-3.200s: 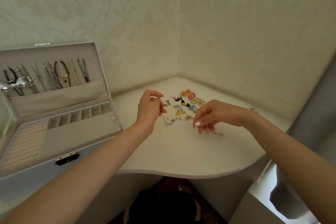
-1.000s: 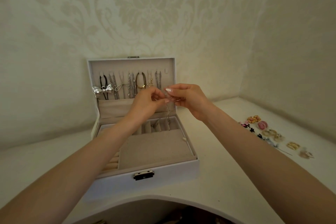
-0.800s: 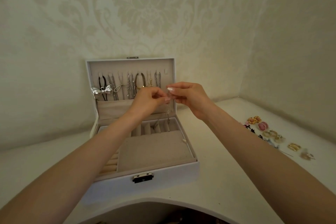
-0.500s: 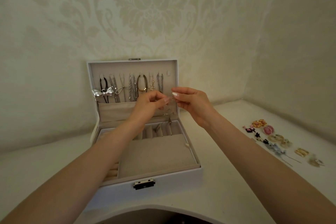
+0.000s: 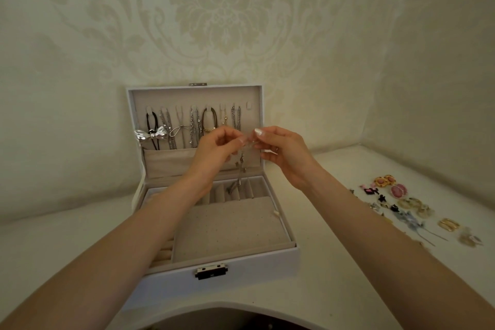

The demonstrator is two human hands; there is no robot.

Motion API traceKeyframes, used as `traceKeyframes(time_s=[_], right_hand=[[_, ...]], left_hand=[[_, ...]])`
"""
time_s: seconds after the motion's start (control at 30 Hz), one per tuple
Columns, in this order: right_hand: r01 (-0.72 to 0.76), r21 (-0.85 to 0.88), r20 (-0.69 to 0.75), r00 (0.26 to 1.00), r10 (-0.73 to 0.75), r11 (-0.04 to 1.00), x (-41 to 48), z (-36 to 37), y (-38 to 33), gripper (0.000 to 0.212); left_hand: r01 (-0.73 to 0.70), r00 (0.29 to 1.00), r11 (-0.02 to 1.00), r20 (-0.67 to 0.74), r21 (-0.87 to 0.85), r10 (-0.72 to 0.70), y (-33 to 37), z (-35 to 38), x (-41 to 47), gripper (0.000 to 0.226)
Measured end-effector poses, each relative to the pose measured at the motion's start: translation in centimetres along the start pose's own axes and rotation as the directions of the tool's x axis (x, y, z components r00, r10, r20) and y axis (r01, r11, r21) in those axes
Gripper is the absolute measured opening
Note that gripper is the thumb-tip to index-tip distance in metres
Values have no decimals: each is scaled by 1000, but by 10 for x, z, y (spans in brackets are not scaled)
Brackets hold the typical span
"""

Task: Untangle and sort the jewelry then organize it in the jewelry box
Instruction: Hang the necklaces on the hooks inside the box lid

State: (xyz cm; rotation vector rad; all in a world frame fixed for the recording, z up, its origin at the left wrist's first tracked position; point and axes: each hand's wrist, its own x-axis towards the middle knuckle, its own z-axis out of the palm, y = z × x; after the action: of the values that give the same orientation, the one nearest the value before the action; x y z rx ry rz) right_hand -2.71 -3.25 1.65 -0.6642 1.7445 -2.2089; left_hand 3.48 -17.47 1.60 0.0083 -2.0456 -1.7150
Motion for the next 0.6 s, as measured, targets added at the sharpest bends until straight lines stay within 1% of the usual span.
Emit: traceKeyframes(time_s=[0.1, 0.2, 0.37, 0.47, 0.6], right_hand=[[23, -15, 28, 999, -22, 1000, -1, 1, -1, 5], [39, -11, 84, 996, -38, 999, -3, 4, -2, 6], [60, 42, 169, 983, -67, 997, -7, 5, -4, 11], [49, 65, 192, 979, -60, 997, -7, 5, -3, 11], [26, -44, 205, 979, -17, 999, -6, 4, -1, 9]], left_hand=[[-33, 998, 999, -51, 17, 34, 2, 0, -1, 13], [-55, 997, 998, -54, 11, 55, 4, 2, -3, 11], [-59, 994, 998, -93, 17, 60, 2, 3, -3, 15], [-78, 994, 997, -72, 23, 79, 2, 1, -4, 13], [-83, 994, 997, -76, 4, 83, 4, 2, -5, 10]])
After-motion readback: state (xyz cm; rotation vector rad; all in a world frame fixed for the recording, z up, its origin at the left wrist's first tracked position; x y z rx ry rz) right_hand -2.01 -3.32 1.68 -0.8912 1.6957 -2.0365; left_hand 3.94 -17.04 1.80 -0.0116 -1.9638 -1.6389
